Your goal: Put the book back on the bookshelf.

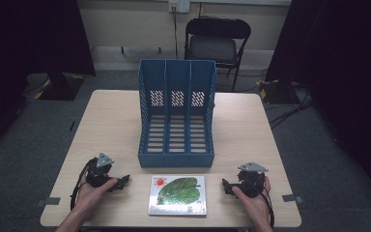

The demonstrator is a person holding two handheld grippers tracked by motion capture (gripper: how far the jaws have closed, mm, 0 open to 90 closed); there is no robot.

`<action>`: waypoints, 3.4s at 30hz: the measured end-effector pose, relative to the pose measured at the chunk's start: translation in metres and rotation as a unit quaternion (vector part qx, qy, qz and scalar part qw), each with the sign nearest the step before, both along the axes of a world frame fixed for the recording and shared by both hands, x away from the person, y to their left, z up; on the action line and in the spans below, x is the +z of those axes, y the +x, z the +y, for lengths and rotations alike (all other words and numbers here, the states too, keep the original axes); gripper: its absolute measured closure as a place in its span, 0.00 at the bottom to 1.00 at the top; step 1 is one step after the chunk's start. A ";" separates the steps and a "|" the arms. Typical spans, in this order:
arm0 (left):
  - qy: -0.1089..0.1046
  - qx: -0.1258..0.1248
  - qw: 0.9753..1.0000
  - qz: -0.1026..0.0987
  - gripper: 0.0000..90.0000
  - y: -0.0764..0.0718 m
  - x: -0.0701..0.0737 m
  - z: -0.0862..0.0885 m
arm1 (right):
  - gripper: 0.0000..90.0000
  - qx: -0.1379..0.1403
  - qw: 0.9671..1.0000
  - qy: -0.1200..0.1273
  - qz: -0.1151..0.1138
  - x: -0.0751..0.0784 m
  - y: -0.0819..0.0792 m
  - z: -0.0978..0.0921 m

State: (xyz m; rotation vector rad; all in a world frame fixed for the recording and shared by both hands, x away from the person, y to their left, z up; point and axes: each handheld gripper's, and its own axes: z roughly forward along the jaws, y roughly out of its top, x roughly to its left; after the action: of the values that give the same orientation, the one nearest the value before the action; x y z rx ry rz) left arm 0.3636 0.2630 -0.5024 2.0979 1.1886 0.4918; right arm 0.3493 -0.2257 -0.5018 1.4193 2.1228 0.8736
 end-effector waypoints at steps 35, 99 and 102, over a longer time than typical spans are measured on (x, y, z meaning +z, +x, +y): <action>-0.038 -0.082 0.996 0.019 0.34 -0.029 0.034 -0.048 | 0.40 0.101 0.994 0.032 -0.013 0.025 -0.027 0.036; -0.140 -0.141 0.975 0.099 0.26 -0.007 0.017 -0.088 | 0.03 0.249 0.967 0.036 0.040 0.007 -0.067 0.101; -0.139 -0.139 0.975 0.099 0.27 -0.007 0.016 -0.088 | 0.02 0.249 0.967 0.028 0.040 0.006 -0.068 0.103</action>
State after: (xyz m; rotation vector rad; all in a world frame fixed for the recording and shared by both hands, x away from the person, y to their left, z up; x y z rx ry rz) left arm 0.3567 0.1746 -0.4865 2.0545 0.9815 -0.0138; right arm 0.2811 -0.1232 -0.4955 0.9655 2.5885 1.0750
